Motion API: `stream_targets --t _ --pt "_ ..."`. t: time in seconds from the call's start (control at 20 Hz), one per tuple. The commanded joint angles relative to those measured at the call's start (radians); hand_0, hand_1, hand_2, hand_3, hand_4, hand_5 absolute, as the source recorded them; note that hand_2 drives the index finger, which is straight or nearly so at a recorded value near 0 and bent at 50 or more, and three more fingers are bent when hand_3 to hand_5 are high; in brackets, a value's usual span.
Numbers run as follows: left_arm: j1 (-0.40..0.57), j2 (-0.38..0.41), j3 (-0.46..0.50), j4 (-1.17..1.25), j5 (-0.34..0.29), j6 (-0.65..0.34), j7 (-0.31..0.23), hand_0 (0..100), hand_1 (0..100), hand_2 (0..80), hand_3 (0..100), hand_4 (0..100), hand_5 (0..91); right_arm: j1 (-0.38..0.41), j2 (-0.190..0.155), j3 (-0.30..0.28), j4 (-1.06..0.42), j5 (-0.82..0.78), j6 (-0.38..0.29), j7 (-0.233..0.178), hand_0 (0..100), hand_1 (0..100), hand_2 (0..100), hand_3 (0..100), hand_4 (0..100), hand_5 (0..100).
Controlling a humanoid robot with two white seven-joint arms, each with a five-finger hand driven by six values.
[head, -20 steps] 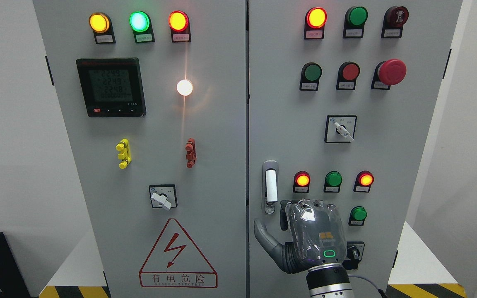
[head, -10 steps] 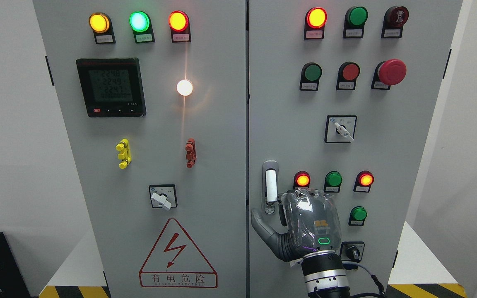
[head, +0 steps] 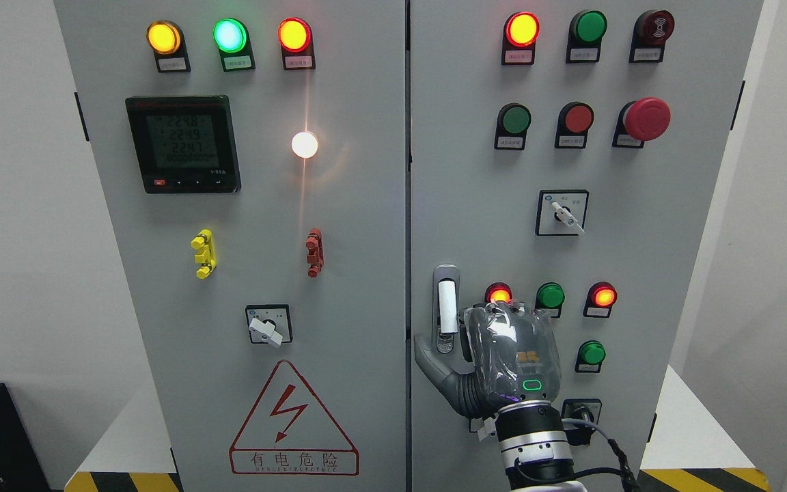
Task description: Release door handle
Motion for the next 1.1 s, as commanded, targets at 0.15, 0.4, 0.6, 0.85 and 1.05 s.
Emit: stream_targets --t 0.15,0.4,0.6,0.85,1.05 --pt "-0.026 0.000 0.000 0.029 0.000 0.000 0.001 12 56 0.0 0 0 0.0 -0.007 0.000 -0.009 0.018 0.000 0.001 -0.010 31 27 97 100 100 100" --pt "-0.026 0.000 0.000 0.029 0.000 0.000 0.001 12 56 0.0 0 0 0.0 -0.013 0.000 -0.009 0.021 0.000 0.001 -0.010 33 29 97 100 100 100" --pt "-0.026 0.000 0.000 0.029 0.001 0.000 0.001 12 56 0.0 0 0 0.0 -0.018 0.000 -0.009 0.021 0.000 0.010 -0.010 34 30 97 100 100 100" --pt "-0.026 0.000 0.000 0.029 0.000 0.000 0.001 12 56 0.0 0 0 0.0 -0.018 0.000 -0.009 0.021 0.000 0.012 -0.010 37 30 97 100 100 100" --pt "-0.028 0.000 0.000 0.029 0.000 0.000 0.001 12 56 0.0 0 0 0.0 -0.018 0.000 -0.009 0.019 0.000 0.012 -0.010 38 31 97 100 100 100"
